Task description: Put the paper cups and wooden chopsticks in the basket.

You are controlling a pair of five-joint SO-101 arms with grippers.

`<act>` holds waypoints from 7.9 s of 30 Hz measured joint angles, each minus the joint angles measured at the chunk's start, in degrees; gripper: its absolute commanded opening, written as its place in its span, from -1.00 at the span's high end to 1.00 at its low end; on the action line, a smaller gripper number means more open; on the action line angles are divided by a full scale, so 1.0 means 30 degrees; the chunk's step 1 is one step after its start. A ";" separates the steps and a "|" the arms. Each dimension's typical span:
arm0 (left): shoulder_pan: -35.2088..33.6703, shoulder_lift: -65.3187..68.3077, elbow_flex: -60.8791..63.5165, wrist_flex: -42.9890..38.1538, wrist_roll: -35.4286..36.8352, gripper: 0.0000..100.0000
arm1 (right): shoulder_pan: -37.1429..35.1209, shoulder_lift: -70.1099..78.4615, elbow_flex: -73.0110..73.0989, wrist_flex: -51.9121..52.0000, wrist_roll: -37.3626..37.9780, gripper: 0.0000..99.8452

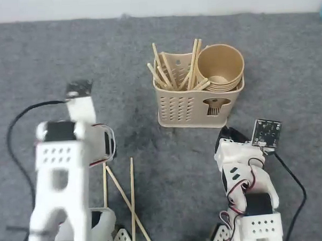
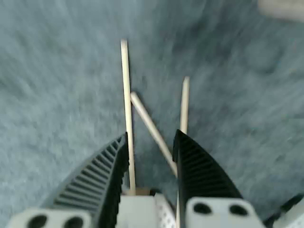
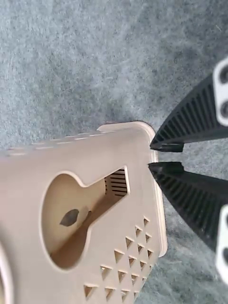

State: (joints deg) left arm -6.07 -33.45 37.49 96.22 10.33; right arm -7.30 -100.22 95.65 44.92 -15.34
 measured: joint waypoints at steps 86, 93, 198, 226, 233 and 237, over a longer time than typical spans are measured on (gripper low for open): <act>0.5363 -0.0381 -1.0168 -2.1861 0.4103 0.97 | 0.0000 0.0000 0.0000 0.0000 0.0000 0.91; 0.5568 -0.0322 -0.6505 -2.1568 0.3780 0.97 | 0.0000 0.0000 0.0000 0.0000 0.0000 0.91; -0.0088 -0.5421 0.3604 -1.6967 0.0615 0.98 | 0.0000 0.0000 0.0000 0.0469 0.0000 0.91; 0.6945 -0.3985 -0.1846 -3.2762 0.0498 0.98 | 0.0000 0.0000 0.0000 0.0469 0.0000 0.90; 0.6945 -0.1377 -0.1729 -3.2762 0.0498 0.97 | 0.0000 0.0000 0.0000 0.0469 0.0967 0.90; 0.7355 -0.1348 -0.0586 -3.2762 0.0586 0.82 | 0.0000 0.0000 0.0000 0.0469 0.1055 0.90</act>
State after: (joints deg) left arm 16.00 -37.49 35.74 -2.07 12.09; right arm -7.30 -100.22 95.65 46.33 -12.18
